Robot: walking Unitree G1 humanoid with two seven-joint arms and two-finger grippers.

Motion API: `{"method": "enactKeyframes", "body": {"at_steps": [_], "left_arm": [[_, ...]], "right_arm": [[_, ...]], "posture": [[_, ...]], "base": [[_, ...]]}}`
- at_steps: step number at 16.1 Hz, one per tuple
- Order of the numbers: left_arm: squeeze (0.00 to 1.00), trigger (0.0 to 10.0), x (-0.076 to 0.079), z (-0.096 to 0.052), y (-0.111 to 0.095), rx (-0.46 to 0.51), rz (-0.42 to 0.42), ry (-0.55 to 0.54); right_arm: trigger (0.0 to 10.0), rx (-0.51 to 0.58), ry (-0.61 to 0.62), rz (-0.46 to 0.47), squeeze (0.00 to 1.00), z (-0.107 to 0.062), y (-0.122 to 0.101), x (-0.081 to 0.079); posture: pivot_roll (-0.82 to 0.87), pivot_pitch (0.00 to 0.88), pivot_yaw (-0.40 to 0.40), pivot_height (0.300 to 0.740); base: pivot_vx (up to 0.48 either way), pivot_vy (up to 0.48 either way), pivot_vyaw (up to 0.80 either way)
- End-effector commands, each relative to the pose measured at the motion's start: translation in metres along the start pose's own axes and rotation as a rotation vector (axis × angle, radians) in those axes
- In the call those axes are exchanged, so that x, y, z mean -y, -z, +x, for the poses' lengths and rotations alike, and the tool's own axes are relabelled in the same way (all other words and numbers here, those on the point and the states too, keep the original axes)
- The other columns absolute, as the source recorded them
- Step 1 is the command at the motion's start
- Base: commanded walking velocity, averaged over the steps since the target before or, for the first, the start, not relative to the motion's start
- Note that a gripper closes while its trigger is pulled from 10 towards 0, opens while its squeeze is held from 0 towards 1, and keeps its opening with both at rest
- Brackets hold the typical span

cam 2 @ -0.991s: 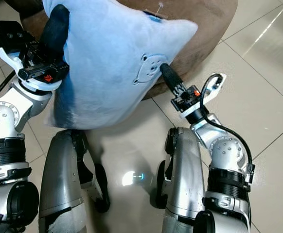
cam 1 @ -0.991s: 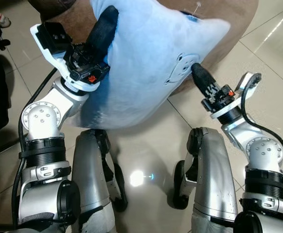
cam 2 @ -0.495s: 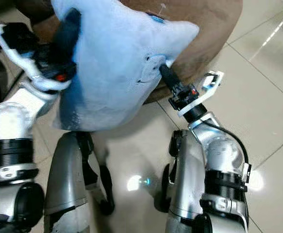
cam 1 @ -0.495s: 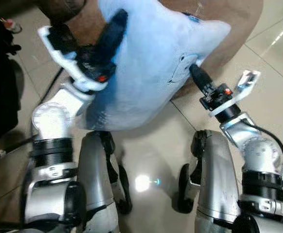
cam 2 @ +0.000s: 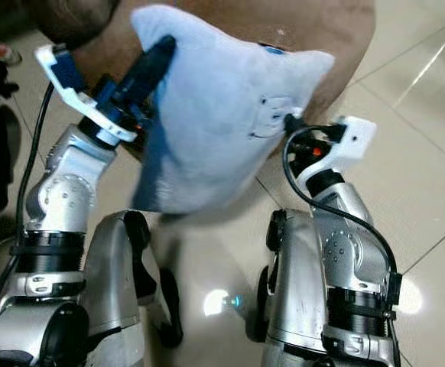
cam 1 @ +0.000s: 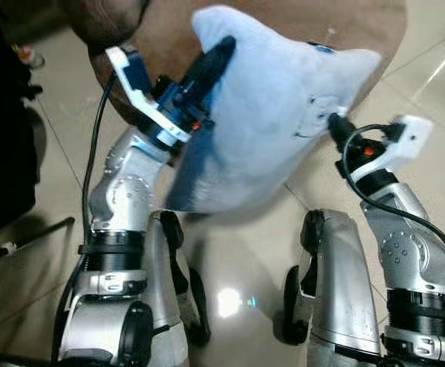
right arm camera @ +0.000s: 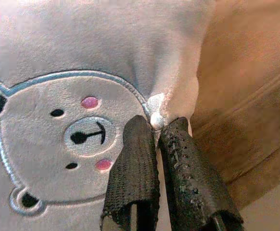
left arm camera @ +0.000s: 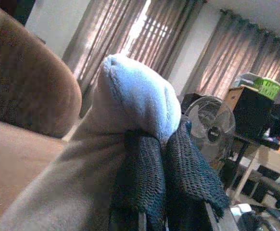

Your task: Move the pillow to the sofa from floor

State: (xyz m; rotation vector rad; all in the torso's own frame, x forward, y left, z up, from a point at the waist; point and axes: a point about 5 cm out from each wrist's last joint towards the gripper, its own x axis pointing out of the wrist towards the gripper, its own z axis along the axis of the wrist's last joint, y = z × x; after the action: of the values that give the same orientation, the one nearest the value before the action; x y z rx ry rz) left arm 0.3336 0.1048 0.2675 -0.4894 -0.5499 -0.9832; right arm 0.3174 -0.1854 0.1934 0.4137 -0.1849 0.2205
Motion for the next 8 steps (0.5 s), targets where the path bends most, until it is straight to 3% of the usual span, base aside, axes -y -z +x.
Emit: {"method": "enactKeyframes", "body": {"at_steps": [1, 2, 4, 8], "left_arm": [[0.00, 0.0, 0.011, 0.004, -0.014, 0.054, 0.090, 0.032], [0.00, 0.0, 0.012, 0.004, -0.012, 0.044, 0.090, 0.027], [0.00, 0.0, 0.003, -0.001, -0.006, 0.036, 0.145, -0.088], [0.00, 0.0, 0.004, -0.004, -0.008, 0.048, 0.173, -0.112]], "right_arm": [[10.0, 0.032, 0.050, -0.053, 0.00, -0.007, -0.006, 0.005], [10.0, 0.033, 0.043, -0.072, 0.00, -0.007, -0.006, 0.003], [10.0, 0.032, 0.044, -0.090, 0.00, -0.008, -0.002, -0.002], [10.0, 0.036, 0.034, -0.100, 0.00, -0.005, -0.001, -0.007]], "posture": [[-0.04, 0.168, 0.113, 0.463], [-0.04, 0.168, 0.113, 0.473], [-0.04, 0.159, 0.113, 0.493], [-0.03, 0.164, 0.108, 0.532]], "base": [[0.000, 0.000, 0.00], [0.000, 0.000, 0.00], [0.000, 0.000, 0.00], [0.000, 0.000, 0.00]]}}
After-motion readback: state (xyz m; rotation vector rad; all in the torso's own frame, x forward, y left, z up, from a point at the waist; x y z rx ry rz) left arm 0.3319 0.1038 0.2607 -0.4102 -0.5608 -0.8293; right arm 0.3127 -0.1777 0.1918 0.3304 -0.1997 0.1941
